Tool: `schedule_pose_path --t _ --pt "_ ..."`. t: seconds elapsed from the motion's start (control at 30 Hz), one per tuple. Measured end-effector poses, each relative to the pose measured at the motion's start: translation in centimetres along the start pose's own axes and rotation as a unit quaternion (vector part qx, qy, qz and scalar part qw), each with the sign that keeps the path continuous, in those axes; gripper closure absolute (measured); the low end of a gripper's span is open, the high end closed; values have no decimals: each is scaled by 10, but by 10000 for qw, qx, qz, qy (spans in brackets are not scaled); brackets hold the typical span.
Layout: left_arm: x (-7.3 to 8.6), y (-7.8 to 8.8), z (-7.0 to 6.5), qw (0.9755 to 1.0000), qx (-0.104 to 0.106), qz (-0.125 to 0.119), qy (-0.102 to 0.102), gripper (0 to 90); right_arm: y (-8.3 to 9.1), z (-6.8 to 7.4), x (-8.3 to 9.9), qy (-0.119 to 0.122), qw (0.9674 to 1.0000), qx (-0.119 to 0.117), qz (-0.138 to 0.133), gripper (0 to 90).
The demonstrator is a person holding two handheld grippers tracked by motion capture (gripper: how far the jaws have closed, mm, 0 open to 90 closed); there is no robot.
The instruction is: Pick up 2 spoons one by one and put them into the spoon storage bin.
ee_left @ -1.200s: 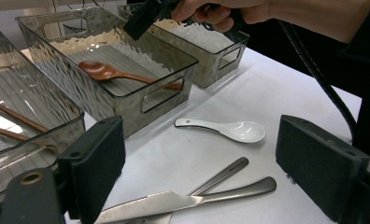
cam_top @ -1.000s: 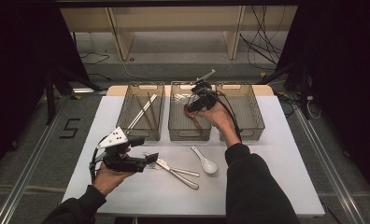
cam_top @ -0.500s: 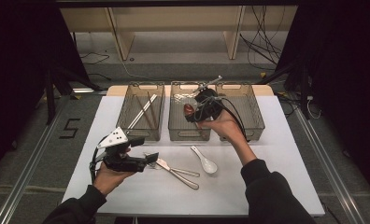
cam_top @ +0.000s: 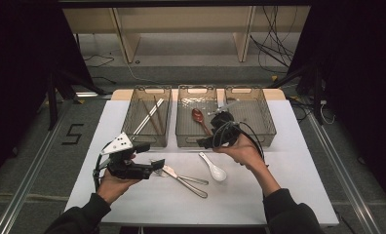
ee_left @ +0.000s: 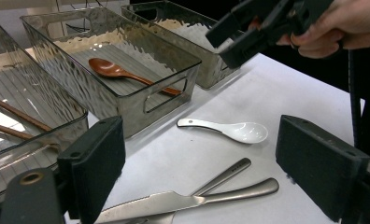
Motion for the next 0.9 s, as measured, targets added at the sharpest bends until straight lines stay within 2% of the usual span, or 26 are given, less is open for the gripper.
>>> schedule_pose_path --t 0.13,0.37,0.43,0.6,0.9 --pt "0 1 0 10000 6 -8 -7 156 -7 -3 9 -104 9998 -128 137 259" --pt "0 3 1 10000 8 -40 17 156 -26 -9 16 -178 9988 -54 456 299" --pt "0 3 1 10000 2 -41 11 156 -30 -10 18 -195 9984 34 537 308" --pt "0 3 0 10000 9 -39 9 156 -43 -10 22 -138 9963 186 832 333" --pt "1 3 1 10000 13 -12 -6 156 -61 -7 28 -33 9918 193 1261 419"
Point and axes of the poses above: each handheld gripper's, and its own axes: y roughly backward along the jaws, x roughly out of its underside, z roughly to its left, the point moved 4 cm from there along -y, roughly forward along the jaws, and after that the axes turned 8 degrees about z, right-handed, at the moved point
